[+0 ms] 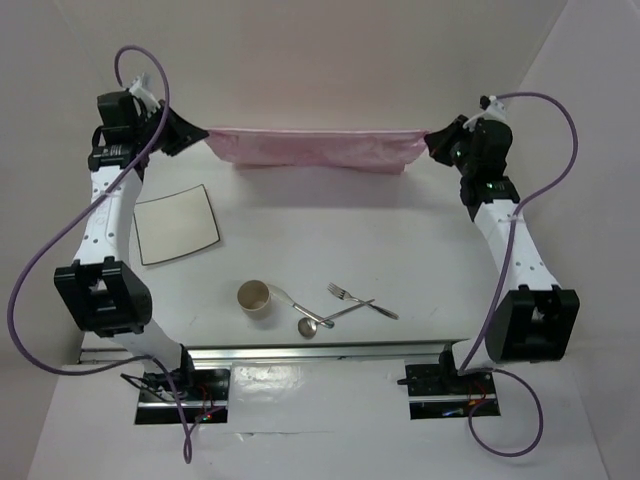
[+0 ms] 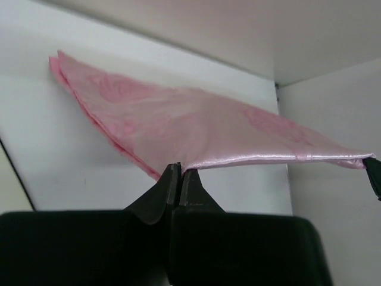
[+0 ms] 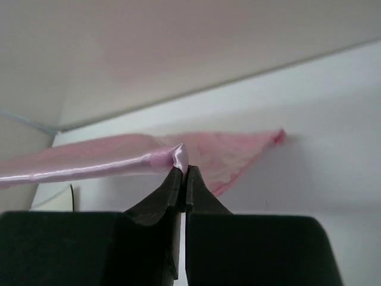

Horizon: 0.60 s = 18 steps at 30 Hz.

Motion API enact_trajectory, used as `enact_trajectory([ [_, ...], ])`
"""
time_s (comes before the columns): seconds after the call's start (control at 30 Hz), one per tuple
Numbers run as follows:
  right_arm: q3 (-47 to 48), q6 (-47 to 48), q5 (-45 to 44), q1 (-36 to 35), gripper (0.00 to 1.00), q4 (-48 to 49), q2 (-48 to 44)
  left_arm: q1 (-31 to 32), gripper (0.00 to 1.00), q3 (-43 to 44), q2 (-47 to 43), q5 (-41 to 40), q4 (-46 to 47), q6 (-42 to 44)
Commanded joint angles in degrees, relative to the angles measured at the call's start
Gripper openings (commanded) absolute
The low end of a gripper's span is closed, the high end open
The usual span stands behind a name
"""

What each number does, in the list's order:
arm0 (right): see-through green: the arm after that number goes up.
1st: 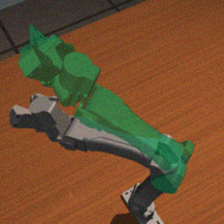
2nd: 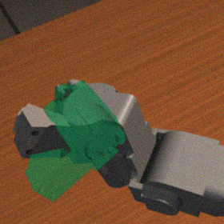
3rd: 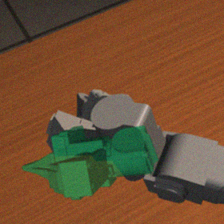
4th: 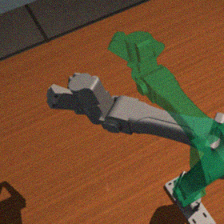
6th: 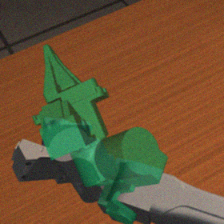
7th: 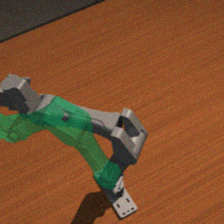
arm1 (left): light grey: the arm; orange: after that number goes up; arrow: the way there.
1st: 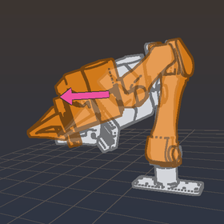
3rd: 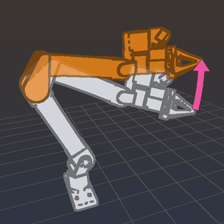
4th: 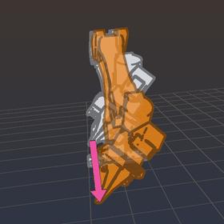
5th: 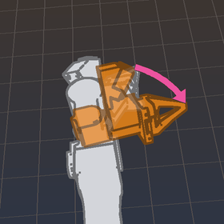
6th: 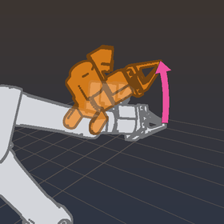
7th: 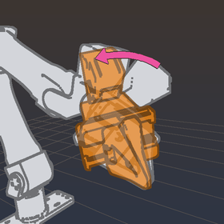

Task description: Set the dinner table for one person

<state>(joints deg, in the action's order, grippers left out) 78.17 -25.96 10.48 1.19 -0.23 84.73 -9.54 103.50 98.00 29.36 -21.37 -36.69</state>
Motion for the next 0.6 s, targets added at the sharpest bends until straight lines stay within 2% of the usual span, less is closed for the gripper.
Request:
enact_trajectory([
  [0.0,-10.1,-0.2,1.4,0.6,0.0,1.5,-10.7,-1.0,0.0,-12.4,-9.5,3.2,4.4,0.9],
  [0.03,-15.6,-0.2,1.4,0.6,0.0,0.9,-12.8,-1.0,0.0,-19.3,-11.1,3.2,4.4,1.4],
  [0.07,-18.1,-0.2,2.0,0.6,0.01,0.1,-14.7,-1.0,0.1,-22.3,-13.9,3.2,4.4,2.0],
  [0.1,-20.5,-0.2,2.0,0.6,0.12,-0.8,-16.5,-1.0,0.25,-24.8,-15.0,1.2,1.6,2.0],
  [0.13,-22.8,-0.2,3.0,0.6,0.6,-2.7,-19.7,-1.0,0.42,-27.2,-16.0,0.5,0.4,2.0],
  [0.17,-26.7,-0.2,3.0,0.6,0.82,-3.8,-21.0,-1.6,0.78,-31.0,-17.0,0.5,-0.3,1.4],
  [0.23,-29.4,-0.2,2.9,0.6,0.99,-9.1,-23.5,-2.1,0.99,-33.1,-19.3,-1.6,-2.9,1.4],
  [0.3,-29.4,0.3,0.3,0.6,0.99,-13.3,-24.5,-2.1,1.0,-32.5,-20.6,-4.4,-5.9,2.4],
  [0.4,-27.6,1.6,-2.3,1.2,1.0,-14.6,-25.3,-2.1,1.0,-28.6,-20.7,-6.8,-7.7,2.9],
  [0.47,-25.6,1.6,-2.3,1.2,0.99,-14.6,-23.7,-2.1,0.92,-28.6,-20.7,-7.5,-6.6,2.9],
  [0.5,-24.6,1.6,-1.4,1.2,0.96,-14.6,-21.4,-1.5,0.72,-28.6,-20.0,-6.1,-5.7,2.9],
  [0.53,-22.6,0.8,-0.6,1.2,0.91,-14.6,-20.0,-0.9,0.56,-28.1,-18.6,-6.1,-5.0,2.3],
  [0.57,-21.8,0.2,1.5,1.2,0.67,-14.6,-18.5,1.1,0.41,-27.6,-17.5,-6.8,-4.5,2.3],
])
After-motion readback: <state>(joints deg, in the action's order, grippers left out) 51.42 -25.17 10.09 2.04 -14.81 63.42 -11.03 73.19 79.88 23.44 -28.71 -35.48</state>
